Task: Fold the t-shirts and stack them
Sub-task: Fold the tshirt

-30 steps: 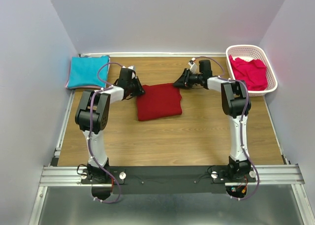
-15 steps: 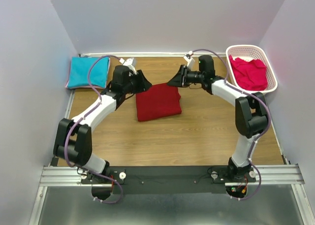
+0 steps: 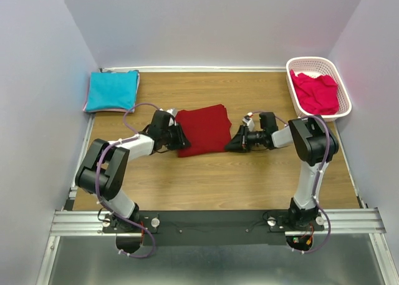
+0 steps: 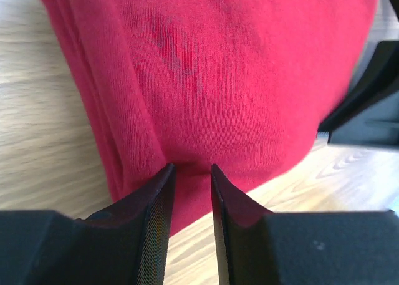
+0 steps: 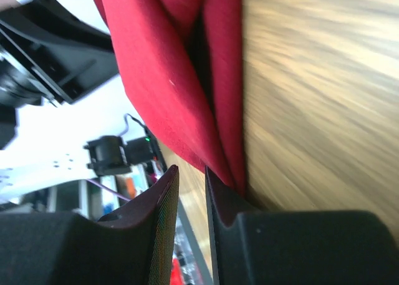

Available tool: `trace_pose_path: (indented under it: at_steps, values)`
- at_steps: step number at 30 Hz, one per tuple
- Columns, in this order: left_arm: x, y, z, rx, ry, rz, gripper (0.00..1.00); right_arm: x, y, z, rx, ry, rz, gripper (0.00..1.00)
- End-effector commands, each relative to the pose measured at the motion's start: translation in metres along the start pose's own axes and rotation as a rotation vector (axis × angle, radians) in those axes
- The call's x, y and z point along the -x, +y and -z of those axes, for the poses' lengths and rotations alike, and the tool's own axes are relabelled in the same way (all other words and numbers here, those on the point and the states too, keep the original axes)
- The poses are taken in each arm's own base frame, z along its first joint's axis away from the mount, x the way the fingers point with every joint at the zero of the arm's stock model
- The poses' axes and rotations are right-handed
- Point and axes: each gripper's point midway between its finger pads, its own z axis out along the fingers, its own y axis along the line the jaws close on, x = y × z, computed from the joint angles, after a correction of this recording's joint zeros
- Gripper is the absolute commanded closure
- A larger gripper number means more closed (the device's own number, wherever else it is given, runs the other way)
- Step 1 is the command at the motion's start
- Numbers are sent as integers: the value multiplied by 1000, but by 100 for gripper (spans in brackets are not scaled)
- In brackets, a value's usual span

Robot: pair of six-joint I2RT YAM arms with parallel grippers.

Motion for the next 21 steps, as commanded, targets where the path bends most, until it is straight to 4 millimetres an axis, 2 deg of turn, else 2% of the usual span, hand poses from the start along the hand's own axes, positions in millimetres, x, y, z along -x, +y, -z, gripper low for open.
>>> trace_pose_path:
  at_steps: [1, 3, 5, 6, 7, 9, 10, 12, 13, 14, 15, 16, 17, 18, 19, 20, 21]
  values:
    - [-18, 15, 2, 26, 48, 44, 63, 8, -17, 11, -21, -70, -32, 69]
    - [-13, 14, 7, 39, 30, 34, 62, 9, -6, 14, -12, -75, -9, 69]
    - [-2, 5, 19, 34, -3, 15, 60, 12, 5, 16, -22, -81, 51, 69]
    - [0, 3, 25, 39, -7, 10, 56, 14, 19, 19, -26, -87, 101, 69]
    - [12, -10, 35, 16, -50, -11, 53, 12, 28, 15, -53, -64, 141, 68]
    - [21, -15, 48, 24, -87, -21, 48, 9, 52, 11, -34, -51, 185, 68]
    - [33, -26, 61, 6, -135, -35, 47, 9, 78, 5, -2, -44, 249, 68]
    - [42, -27, 75, 34, -183, -40, 44, 12, 99, -5, 9, -50, 289, 68]
    - [51, -33, 88, 29, -228, -58, 44, 7, 110, -16, 20, -31, 311, 67]
    - [57, -30, 94, 55, -263, -64, 43, 15, 124, -24, 28, -48, 336, 67]
    - [59, -28, 100, 74, -278, -71, 35, 9, 135, -37, 45, -27, 365, 67]
    - [64, -30, 109, 78, -310, -84, 33, 9, 140, -44, 53, -25, 376, 67]
    - [71, -23, 115, 122, -346, -106, 29, 13, 136, -58, 48, -19, 359, 67]
    - [72, -18, 119, 152, -354, -108, 27, 7, 140, -71, 76, -6, 383, 67]
    - [76, -13, 123, 182, -379, -112, 27, 6, 134, -80, 76, 3, 369, 67]
    - [80, -9, 130, 208, -408, -121, 26, 5, 114, -94, 48, 11, 321, 67]
    - [80, -8, 132, 218, -416, -121, 26, 4, 104, -101, 33, 15, 303, 67]
